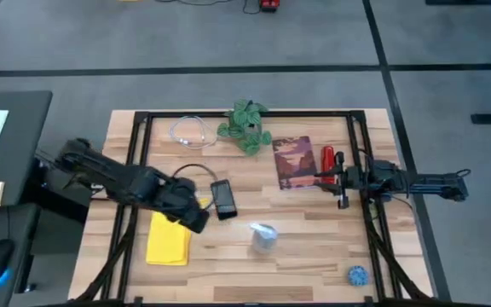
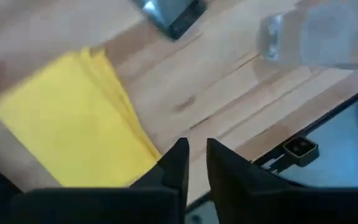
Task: Apply microfiber cloth
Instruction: Prepare the transparent spray bottle and yellow microfiber towel
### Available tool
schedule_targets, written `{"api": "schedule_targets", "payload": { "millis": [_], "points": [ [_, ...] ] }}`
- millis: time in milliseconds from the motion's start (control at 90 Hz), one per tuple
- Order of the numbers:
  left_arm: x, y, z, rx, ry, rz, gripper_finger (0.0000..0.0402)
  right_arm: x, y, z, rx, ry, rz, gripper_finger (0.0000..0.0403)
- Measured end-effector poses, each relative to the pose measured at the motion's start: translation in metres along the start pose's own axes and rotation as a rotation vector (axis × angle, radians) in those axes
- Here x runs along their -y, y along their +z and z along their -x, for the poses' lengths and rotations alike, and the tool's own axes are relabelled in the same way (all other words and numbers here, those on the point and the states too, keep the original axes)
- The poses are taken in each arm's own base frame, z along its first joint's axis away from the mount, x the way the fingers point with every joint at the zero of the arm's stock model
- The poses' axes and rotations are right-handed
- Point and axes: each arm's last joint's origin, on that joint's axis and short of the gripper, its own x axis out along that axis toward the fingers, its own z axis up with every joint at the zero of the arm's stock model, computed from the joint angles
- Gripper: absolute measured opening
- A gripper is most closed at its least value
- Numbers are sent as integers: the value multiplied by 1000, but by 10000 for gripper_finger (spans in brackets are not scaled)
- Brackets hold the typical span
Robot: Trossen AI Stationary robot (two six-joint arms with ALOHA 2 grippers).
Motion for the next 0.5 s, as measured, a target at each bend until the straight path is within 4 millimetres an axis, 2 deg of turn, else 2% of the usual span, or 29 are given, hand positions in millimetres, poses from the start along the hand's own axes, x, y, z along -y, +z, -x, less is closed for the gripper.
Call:
{"api": "schedule_targets", "payload": {
  "millis": [111, 233, 367, 500],
  "points": [
    [-39, -10, -13, -10, -9, 170, 28, 0, 0, 0, 0, 0, 0, 113],
    [-71, -21, -34, -30, 20, 289, 51, 0, 0, 0, 0, 0, 0, 113],
    [-93, -30, -57, -53, 22, 342, 101, 0, 0, 0, 0, -1, 0, 113],
    [-106, -34, -78, -106, 87, 335, 160, 0, 0, 0, 0, 0, 0, 113]
  ]
}}
